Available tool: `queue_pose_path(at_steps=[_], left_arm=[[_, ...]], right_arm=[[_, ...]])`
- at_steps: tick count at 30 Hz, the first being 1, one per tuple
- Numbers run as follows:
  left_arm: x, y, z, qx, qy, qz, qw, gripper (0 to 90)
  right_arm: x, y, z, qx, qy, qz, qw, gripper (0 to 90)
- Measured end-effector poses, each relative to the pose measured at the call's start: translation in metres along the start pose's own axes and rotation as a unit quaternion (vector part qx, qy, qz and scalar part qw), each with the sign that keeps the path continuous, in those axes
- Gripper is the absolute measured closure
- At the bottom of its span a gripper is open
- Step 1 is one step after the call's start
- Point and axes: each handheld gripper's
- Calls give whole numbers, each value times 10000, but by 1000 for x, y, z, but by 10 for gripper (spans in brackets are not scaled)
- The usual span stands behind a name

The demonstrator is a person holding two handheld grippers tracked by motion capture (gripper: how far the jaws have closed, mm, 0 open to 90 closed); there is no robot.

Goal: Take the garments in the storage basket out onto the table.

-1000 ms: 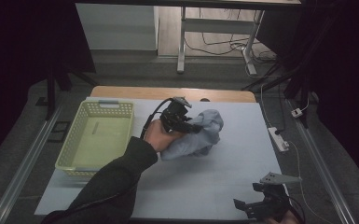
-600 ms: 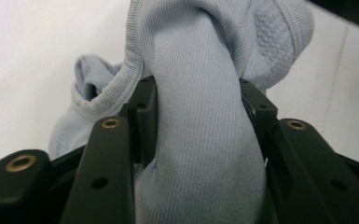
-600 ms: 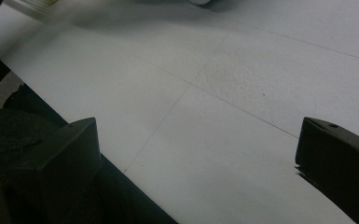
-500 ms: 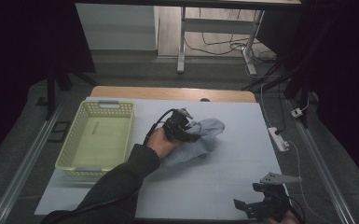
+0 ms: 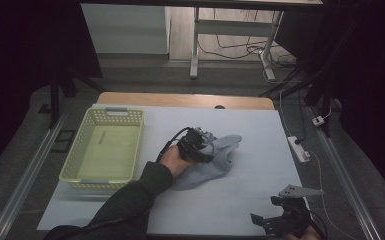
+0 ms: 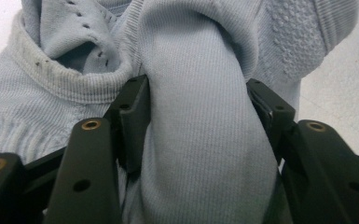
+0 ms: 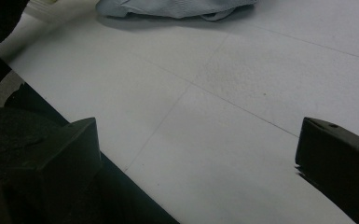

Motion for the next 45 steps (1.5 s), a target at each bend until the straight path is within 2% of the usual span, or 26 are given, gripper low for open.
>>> queue_pose_path(at_steps=[4, 10, 18, 24, 26, 33, 34, 41, 45], left_arm=[[-1, -1, 2, 97, 67, 6, 9999, 426], [-5, -3, 6, 118, 140, -38, 9998, 343], [-12, -5, 8, 85, 6, -102, 9999, 255], [-21, -6, 7, 66, 6, -46, 10000, 229], [-23, -6, 7, 124, 63, -1, 9999, 214], [-32, -8, 5, -4, -154, -60, 9999, 150], [-33, -8, 5, 5, -169, -58, 9998, 113], [-46, -12, 8, 74, -329, -54, 9994, 46], [-52, -15, 7, 81, -438, -218, 9988, 3]], right_arm=[[0, 0, 0, 0, 0, -2, 10000, 0], [0, 0, 0, 4, -2, 7, 10000, 0], [0, 0, 0, -3, -10, -5, 10000, 0], [0, 0, 0, -5, -4, -5, 10000, 0], [0, 0, 0, -7, -1, -6, 10000, 0], [0, 0, 0, -8, 7, -5, 10000, 0], [0, 0, 0, -4, 11, -4, 10000, 0], [0, 0, 0, -3, 11, -3, 10000, 0], [0, 0, 0, -7, 10, -5, 10000, 0]])
Point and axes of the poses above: each handheld gripper's, and its own axes: x roughly forward along the jaws, z roughly out of its top, y roughly to its left, and after that the axes turned 1 degree about z, right-handed
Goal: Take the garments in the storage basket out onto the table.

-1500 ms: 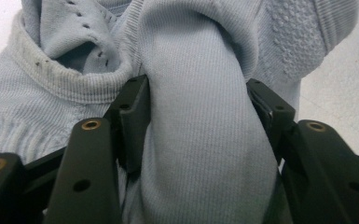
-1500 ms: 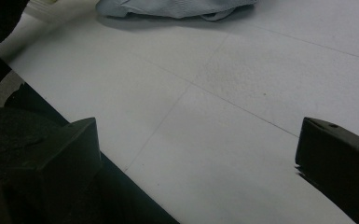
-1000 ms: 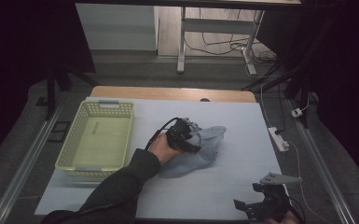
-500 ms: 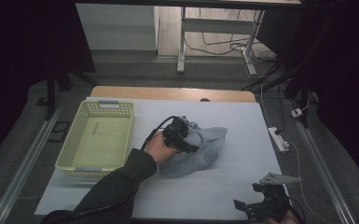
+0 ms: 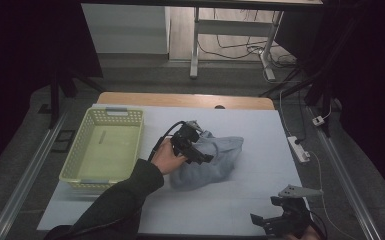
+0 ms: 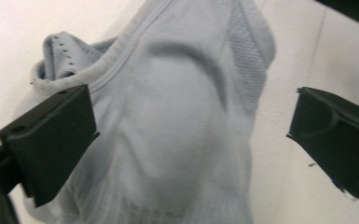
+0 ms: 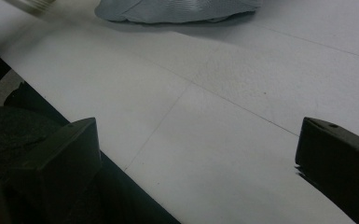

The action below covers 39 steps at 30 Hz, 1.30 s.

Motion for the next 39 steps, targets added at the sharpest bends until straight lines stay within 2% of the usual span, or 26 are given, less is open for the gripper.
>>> queue_pose_path(at_steps=[4, 18, 25, 39], left_arm=[[-5, -3, -4, 102, -62, 12, 9999, 0], [-15, -6, -24, 49, -336, -185, 9993, 0], [-15, -10, -29, 139, -240, -362, 9990, 0], [-30, -19, -37, 97, -364, -318, 9988, 0]], right_arm=[[0, 0, 0, 7, 6, -3, 10000, 0], [0, 0, 0, 11, 16, -9, 10000, 0], [0, 0, 0, 10, 13, -11, 10000, 0], [-1, 1, 0, 1, -5, -16, 10000, 0]])
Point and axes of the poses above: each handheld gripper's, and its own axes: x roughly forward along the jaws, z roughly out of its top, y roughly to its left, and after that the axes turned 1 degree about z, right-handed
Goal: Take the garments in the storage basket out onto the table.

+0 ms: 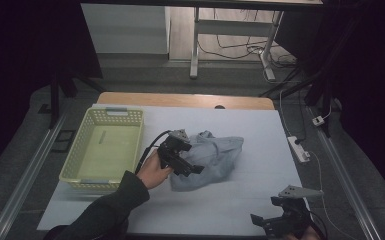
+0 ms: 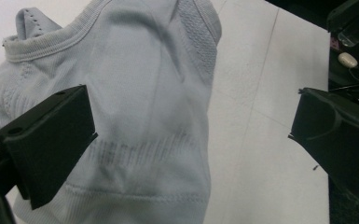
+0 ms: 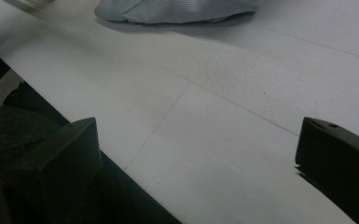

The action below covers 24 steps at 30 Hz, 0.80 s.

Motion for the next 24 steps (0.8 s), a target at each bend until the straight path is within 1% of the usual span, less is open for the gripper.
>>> queue_pose_path(at_steps=[3, 7, 13, 24], left_arm=[[-3, -2, -2, 16, 19, 14, 10000, 0], [-7, -6, -4, 22, -25, -12, 10000, 0], [-16, -13, -6, 95, -53, 8, 9999, 0], [-31, -22, -14, 51, -26, -17, 10000, 0]], right_arm=[[0, 0, 0, -2, -2, 1, 10000, 0], [0, 0, 0, -2, -3, 0, 10000, 0], [0, 1, 0, -8, 0, -6, 10000, 0], [0, 0, 0, -14, 9, -10, 10000, 0]])
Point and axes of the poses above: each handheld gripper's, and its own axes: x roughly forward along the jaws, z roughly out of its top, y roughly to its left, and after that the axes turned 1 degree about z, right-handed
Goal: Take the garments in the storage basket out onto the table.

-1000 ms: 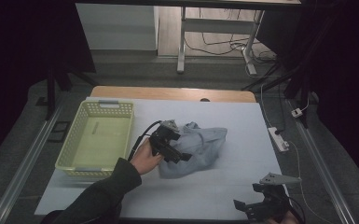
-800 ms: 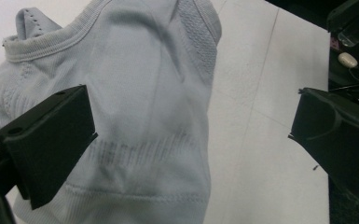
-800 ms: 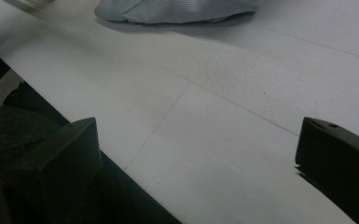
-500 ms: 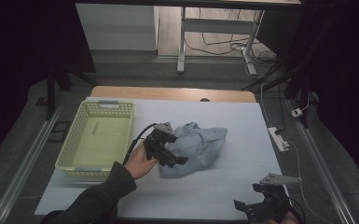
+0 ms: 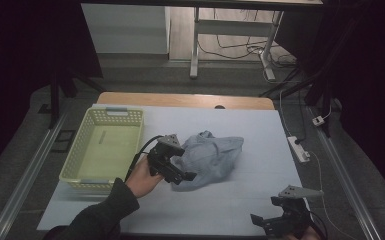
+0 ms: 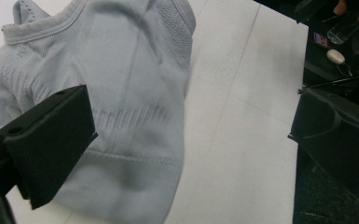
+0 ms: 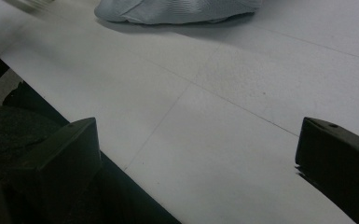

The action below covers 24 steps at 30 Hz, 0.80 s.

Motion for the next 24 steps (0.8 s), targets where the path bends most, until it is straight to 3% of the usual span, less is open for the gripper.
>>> queue_pose_path(at_steps=[7, 24], left_arm=[[-7, -7, -4, 38, -20, 11, 10000, 0], [-31, -11, -26, -132, -59, 177, 9997, 0]], right_arm=[[0, 0, 0, 0, -2, -8, 10000, 0], [0, 0, 0, -13, 9, -18, 10000, 0]])
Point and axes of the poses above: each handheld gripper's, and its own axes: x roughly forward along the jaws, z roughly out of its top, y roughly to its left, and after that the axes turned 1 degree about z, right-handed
